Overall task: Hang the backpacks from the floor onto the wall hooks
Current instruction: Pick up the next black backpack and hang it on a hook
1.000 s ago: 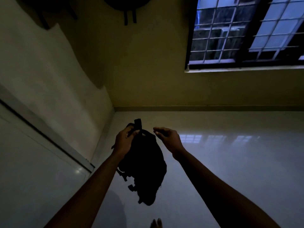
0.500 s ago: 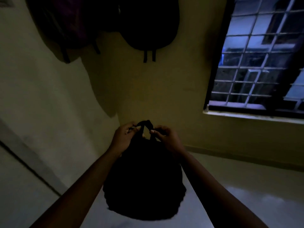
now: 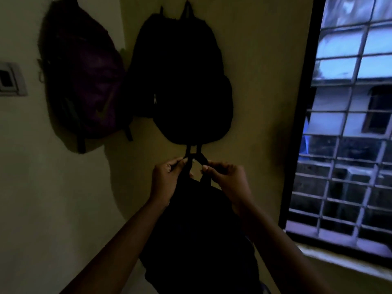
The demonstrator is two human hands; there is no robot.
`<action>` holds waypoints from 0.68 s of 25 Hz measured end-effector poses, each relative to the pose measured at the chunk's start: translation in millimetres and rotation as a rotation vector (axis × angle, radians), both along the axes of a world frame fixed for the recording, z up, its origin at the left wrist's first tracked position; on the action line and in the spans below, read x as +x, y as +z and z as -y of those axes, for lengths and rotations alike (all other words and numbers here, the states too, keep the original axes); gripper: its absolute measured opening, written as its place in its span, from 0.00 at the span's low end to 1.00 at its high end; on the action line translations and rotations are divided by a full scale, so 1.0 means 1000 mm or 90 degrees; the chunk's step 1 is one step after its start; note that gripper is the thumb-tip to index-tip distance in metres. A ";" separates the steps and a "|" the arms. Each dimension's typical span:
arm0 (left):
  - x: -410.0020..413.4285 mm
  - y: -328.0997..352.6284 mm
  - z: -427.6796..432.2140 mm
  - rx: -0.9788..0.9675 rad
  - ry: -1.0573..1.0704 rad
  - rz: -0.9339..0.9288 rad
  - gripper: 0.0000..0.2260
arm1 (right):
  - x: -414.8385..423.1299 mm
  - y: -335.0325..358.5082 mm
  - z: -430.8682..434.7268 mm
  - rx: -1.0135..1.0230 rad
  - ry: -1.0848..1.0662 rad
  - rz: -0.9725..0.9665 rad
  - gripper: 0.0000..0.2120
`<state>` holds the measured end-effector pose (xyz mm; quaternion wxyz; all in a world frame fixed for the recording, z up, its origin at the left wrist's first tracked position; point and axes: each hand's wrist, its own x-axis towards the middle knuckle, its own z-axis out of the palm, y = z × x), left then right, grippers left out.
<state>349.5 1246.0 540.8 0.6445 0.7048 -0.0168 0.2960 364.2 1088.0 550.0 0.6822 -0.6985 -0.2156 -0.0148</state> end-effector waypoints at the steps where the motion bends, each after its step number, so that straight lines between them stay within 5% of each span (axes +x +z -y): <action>1: 0.030 0.019 0.004 0.014 -0.012 0.038 0.09 | 0.029 0.020 0.004 -0.006 -0.031 0.046 0.06; 9: 0.183 0.153 0.018 0.064 -0.025 0.210 0.14 | 0.175 0.150 0.002 -0.012 -0.221 0.280 0.10; 13: 0.246 0.220 0.021 0.184 0.013 0.293 0.12 | 0.241 0.217 0.002 0.003 -0.290 0.372 0.09; 17: 0.289 0.247 0.019 0.277 0.141 0.341 0.16 | 0.289 0.256 0.005 0.017 -0.309 0.388 0.09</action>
